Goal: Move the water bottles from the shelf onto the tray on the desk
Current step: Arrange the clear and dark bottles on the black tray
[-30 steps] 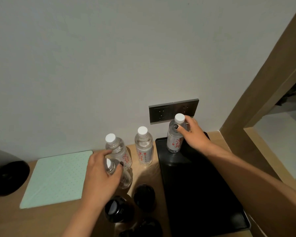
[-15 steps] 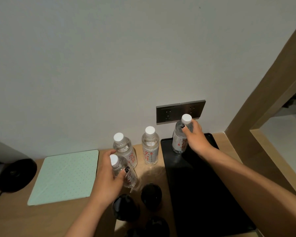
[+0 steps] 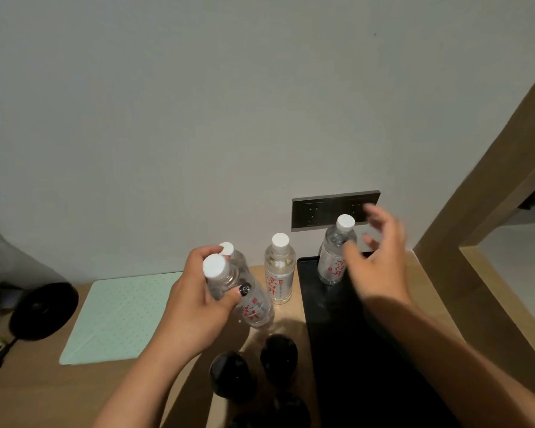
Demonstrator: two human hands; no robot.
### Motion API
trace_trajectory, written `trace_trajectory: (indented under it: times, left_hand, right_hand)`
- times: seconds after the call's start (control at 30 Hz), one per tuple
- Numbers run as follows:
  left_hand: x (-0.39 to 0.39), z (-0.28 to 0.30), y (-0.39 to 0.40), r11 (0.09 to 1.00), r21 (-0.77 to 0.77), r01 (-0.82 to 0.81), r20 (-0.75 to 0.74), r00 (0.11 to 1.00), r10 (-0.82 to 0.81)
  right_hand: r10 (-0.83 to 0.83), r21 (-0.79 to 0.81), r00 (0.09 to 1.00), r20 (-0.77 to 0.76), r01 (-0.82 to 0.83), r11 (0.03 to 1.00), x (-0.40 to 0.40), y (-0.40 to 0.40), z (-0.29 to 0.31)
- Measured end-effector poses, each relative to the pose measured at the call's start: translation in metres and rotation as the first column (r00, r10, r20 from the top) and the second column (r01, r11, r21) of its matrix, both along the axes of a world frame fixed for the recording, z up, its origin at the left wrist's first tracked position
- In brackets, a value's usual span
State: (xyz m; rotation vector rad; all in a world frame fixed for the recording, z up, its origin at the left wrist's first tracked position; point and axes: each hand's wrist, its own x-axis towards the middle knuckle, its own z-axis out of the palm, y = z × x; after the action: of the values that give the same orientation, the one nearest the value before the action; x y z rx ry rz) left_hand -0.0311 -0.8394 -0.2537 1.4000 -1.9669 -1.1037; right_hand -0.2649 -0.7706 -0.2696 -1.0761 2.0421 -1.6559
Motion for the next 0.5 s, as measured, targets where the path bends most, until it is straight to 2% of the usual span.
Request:
trace_trajectory:
  times: [0.03, 0.1, 0.17, 0.3, 0.4, 0.5]
  left_hand:
    - [-0.006, 0.006, 0.001, 1.0, -0.007, 0.013, -0.009, 1.0, -0.013]
    - [-0.02, 0.016, 0.004, 0.999, -0.021, 0.047, -0.024, 0.999, -0.047]
    - [-0.036, 0.024, 0.008, 0.994, -0.049, 0.095, -0.004, 0.995, -0.095]
    - [-0.068, 0.028, 0.017, 0.982, -0.041, 0.184, 0.006, 0.983, -0.184]
    - [-0.089, 0.02, 0.021, 0.976, 0.043, 0.214, -0.033, 0.977, -0.213]
    - [-0.11, 0.012, 0.019, 0.965, 0.125, 0.232, -0.051, 0.972, -0.228]
  right_hand:
    - [0.141, 0.004, 0.989, -0.05, -0.141, 0.99, 0.016, 0.005, 0.001]
    - [0.387, 0.118, 0.907, -0.164, -0.371, 0.921, 0.039, 0.011, -0.006]
    - [0.492, 0.21, 0.854, -0.169, -0.457, 0.864, 0.048, 0.012, -0.018]
    - [0.452, 0.244, 0.886, 0.103, -0.463, 0.852, 0.039, 0.012, -0.029]
    - [0.409, 0.251, 0.909, 0.083, -0.416, 0.874, 0.021, 0.017, -0.037]
    - [0.393, 0.257, 0.918, -0.05, -0.369, 0.893, 0.004, 0.027, -0.046]
